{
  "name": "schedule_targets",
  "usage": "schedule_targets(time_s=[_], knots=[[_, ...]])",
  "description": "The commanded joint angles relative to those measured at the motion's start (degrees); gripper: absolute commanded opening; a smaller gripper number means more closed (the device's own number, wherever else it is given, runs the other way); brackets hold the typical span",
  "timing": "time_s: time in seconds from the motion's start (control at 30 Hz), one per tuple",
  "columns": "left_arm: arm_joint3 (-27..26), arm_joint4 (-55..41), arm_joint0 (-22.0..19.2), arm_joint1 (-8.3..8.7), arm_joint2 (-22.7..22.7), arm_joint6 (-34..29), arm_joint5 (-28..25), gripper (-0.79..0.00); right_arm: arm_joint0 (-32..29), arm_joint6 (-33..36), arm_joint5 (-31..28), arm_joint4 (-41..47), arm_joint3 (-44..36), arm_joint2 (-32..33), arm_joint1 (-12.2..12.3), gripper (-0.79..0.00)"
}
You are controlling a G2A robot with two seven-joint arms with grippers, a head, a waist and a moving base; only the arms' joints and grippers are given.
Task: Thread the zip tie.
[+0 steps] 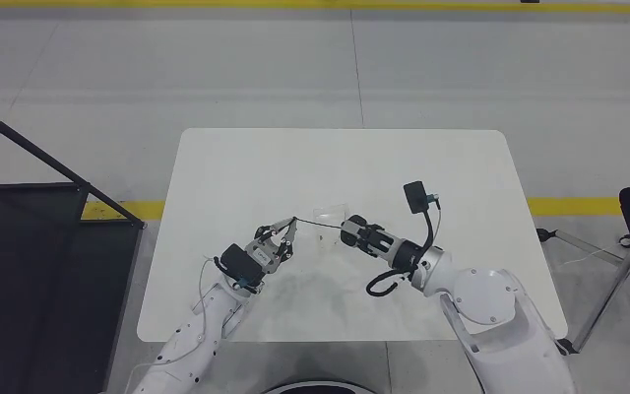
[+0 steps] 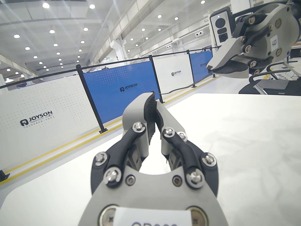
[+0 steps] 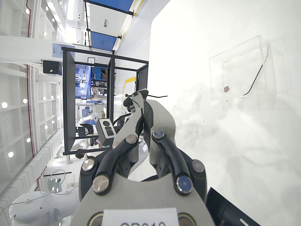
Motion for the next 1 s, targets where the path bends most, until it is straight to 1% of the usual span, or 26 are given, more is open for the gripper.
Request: schedule_targets(time_s=[0.0, 0.97], knots=[[0.0, 0.0, 0.0, 0.0, 0.0, 0.0, 0.0, -0.785, 0.0, 0.1, 0.1, 0.0, 0.1, 0.0, 0.0, -0.785], [0.0, 0.0, 0.0, 0.0, 0.0, 0.0, 0.0, -0.785, 1.2, -0.3, 0.6, 1.0, 1.1, -1.0, -0.3, -0.785]])
